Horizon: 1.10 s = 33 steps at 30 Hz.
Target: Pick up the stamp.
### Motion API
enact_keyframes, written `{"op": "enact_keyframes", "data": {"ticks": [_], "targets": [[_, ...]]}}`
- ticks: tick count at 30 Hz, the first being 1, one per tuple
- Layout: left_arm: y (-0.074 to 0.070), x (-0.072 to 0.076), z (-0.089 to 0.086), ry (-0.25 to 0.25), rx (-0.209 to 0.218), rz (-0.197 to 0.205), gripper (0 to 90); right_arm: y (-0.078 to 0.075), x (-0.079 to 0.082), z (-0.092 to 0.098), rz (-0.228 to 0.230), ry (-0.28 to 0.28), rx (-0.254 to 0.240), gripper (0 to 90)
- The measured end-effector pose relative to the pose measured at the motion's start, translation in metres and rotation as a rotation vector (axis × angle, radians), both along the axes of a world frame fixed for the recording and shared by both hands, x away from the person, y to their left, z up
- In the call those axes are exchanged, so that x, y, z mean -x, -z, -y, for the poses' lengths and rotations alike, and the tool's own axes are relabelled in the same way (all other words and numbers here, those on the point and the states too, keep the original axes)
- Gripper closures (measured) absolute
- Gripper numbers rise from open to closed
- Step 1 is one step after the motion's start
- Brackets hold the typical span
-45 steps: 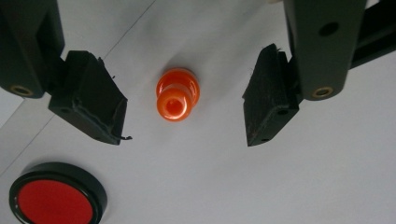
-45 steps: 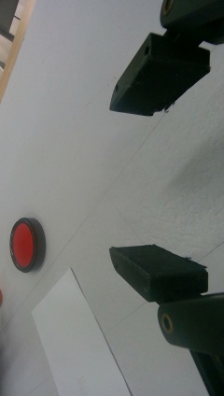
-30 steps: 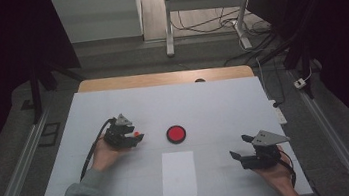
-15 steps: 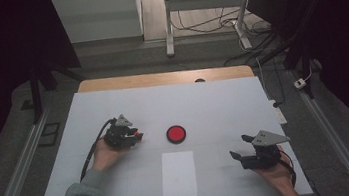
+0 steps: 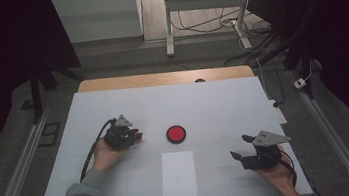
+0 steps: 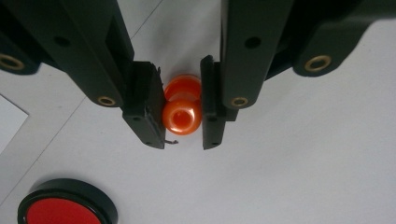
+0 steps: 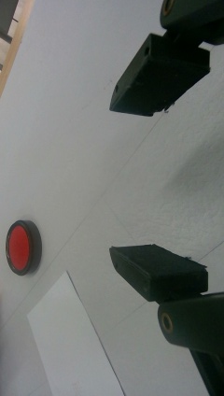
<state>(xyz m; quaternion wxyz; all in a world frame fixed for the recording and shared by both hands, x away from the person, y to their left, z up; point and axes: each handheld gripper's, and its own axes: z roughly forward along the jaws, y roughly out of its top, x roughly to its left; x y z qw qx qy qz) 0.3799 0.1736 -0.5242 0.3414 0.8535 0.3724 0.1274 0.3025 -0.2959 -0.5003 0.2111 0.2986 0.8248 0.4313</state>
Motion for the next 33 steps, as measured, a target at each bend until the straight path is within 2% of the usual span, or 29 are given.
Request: {"op": "enact_keyframes", "data": {"ticks": [4,10,22,25,33], "targets": [[0.000,0.001,0.000,-0.008,-0.008,0.010,72.2,0.000,0.000,0.000,0.001,0.000,0.005,24.9],[-0.003,0.001,-0.002,-0.014,0.004,0.014,72.3,0.000,0.000,0.000,0.000,0.000,0.000,24.9],[-0.015,0.007,-0.008,-0.031,0.057,0.045,72.3,0.001,0.000,-0.001,0.004,-0.004,0.003,24.7],[-0.019,0.009,-0.009,-0.031,0.068,0.058,72.3,0.001,0.000,-0.001,0.009,-0.001,-0.011,24.7],[-0.031,0.015,-0.011,-0.033,0.097,0.093,72.3,0.001,0.001,-0.001,0.022,0.001,-0.001,24.3]]}}
